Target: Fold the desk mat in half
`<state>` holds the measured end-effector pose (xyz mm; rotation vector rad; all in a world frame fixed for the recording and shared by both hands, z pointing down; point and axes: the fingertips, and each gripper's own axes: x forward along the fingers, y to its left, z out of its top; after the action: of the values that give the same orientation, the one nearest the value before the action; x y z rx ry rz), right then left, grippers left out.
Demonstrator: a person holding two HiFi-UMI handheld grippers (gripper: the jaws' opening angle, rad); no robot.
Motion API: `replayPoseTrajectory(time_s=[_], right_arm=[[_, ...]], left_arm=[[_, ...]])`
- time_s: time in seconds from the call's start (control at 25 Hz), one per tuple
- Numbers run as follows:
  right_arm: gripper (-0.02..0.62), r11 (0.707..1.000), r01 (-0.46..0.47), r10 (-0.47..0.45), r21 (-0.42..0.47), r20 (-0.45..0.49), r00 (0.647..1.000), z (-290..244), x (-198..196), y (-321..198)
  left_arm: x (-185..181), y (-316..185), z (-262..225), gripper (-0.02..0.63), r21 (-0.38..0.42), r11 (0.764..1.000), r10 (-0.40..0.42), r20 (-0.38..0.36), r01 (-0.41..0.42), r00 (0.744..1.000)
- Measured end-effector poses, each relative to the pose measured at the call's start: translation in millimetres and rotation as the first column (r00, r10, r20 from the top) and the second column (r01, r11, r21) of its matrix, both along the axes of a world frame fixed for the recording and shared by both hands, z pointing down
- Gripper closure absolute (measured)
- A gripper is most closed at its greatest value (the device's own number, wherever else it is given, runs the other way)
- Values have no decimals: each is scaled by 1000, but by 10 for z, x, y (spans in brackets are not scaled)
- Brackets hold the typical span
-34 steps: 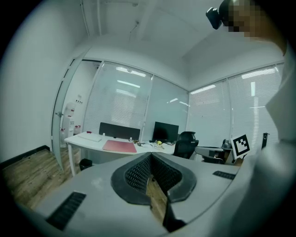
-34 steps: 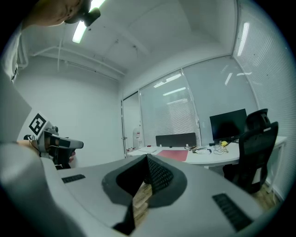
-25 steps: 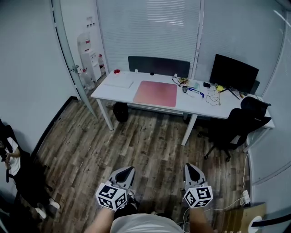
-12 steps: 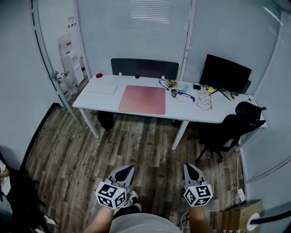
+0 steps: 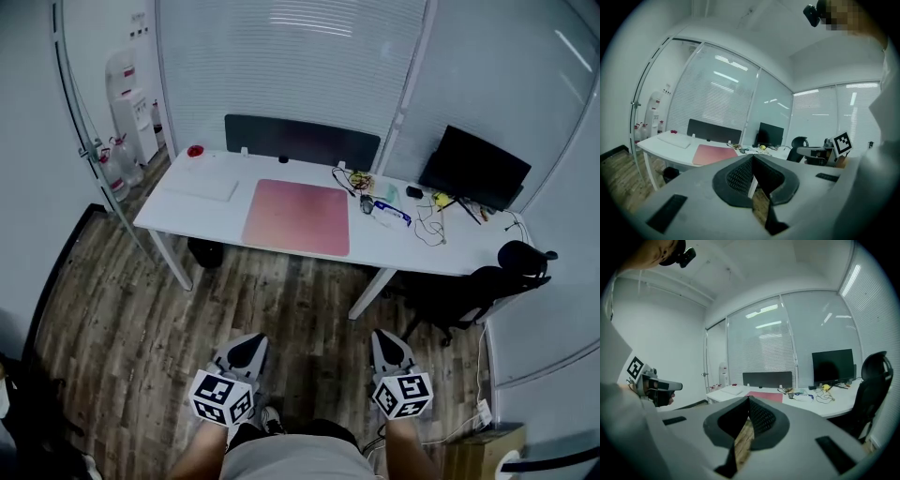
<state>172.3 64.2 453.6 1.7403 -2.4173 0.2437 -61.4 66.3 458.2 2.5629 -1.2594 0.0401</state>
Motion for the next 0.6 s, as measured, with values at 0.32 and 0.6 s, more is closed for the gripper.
replayPoseTrajectory(time_s=[0.32, 0.6], right_arm=[[543, 999, 30, -31, -36, -16, 999, 122, -139, -669], [543, 995, 64, -64, -79, 10, 998, 360, 131, -1536]], left_arm=[[-113, -616, 112, 595, -27, 999, -21, -9, 21, 1000], [159, -1354, 191, 595, -33, 997, -63, 10, 64, 998]])
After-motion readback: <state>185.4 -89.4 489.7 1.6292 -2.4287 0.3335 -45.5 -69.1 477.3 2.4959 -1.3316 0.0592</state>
